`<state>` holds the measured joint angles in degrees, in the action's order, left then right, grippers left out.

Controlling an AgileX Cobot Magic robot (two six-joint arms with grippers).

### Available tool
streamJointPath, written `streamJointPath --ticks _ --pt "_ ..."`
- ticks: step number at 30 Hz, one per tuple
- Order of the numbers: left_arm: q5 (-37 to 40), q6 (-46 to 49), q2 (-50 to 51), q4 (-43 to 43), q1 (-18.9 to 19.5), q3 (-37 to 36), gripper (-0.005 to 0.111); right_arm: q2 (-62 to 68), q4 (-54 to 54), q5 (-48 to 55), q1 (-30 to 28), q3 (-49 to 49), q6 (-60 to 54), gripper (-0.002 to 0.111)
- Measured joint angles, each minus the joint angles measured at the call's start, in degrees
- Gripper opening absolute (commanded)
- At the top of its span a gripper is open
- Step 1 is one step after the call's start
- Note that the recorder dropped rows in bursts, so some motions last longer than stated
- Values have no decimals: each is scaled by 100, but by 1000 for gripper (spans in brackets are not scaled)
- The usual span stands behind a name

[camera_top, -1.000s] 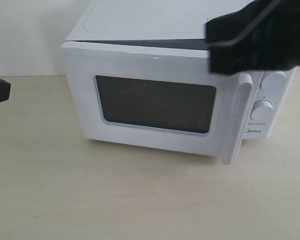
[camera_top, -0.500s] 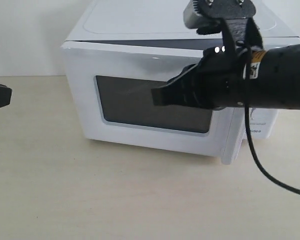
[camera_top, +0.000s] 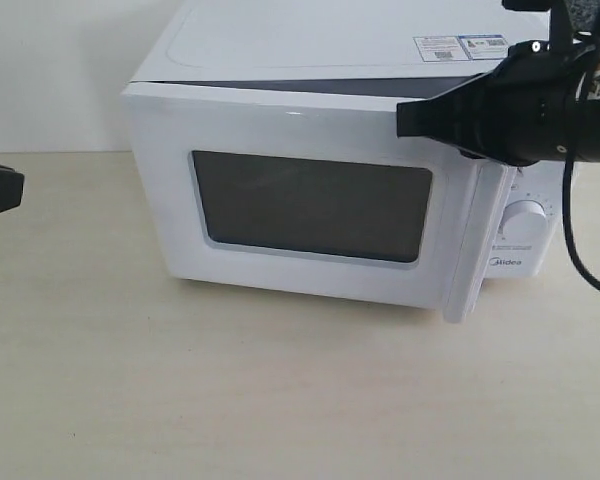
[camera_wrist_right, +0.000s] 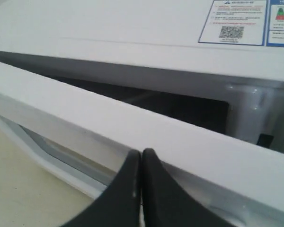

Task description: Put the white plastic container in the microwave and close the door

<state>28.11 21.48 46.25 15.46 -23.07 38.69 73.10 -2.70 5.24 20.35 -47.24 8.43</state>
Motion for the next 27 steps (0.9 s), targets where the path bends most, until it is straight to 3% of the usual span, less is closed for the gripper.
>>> streamJointPath --ticks 18,27 --pt "-22 -36 0 0 0 0 4 13 25 43 -427 0 13 0" --pt "-46 -35 0 0 0 0 4 639 -14 -95 -405 0 23 0"
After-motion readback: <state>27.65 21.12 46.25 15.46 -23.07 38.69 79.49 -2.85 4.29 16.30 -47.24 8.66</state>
